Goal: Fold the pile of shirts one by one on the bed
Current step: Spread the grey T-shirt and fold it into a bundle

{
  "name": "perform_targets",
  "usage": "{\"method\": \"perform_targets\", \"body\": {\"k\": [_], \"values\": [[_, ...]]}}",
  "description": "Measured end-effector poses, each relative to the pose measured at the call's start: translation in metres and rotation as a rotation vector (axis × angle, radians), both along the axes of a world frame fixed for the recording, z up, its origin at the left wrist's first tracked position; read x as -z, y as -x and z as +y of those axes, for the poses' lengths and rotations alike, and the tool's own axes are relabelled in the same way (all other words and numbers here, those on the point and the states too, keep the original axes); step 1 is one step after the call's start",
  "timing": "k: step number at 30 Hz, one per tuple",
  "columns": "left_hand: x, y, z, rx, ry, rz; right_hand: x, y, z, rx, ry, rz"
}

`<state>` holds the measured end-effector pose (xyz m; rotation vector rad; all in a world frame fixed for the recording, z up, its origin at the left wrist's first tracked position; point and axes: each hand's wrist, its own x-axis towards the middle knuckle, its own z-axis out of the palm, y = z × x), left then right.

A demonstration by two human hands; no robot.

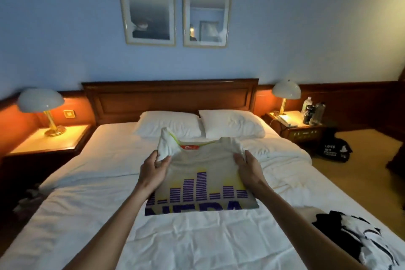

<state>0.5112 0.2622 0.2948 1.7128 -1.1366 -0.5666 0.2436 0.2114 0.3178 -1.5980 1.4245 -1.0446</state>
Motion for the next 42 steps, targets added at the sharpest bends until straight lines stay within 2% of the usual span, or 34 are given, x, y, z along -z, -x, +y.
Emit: {"method": "perform_targets", "body": {"k": [5,10,16,19,24,30,37,42], "values": [[-0.093,-0.026,0.062,-0.130,0.125,0.008,-0.087,-0.032,0.012,-0.207,0.094,-0.058],[-0.141,-0.062,0.152,-0.351,0.222,0.041,-0.138,-0.095,0.035,-0.444,0.173,-0.122],[-0.165,-0.113,0.294,-0.642,0.246,0.001,-0.153,-0.192,0.118,-0.757,0.159,-0.254],[-0.171,-0.123,0.375,-0.762,0.199,-0.069,-0.153,-0.237,0.177,-0.914,0.158,-0.304],[-0.170,-0.131,0.520,-1.004,0.233,-0.124,-0.146,-0.310,0.297,-1.147,0.094,-0.304],[-0.165,-0.123,0.722,-1.308,0.248,-0.125,-0.140,-0.380,0.486,-1.431,0.074,-0.283],[-0.165,-0.078,0.927,-1.567,0.244,-0.148,-0.129,-0.426,0.711,-1.747,0.028,-0.305],[-0.153,-0.042,1.054,-1.779,0.214,-0.189,-0.115,-0.449,0.855,-1.975,-0.105,-0.321]]}}
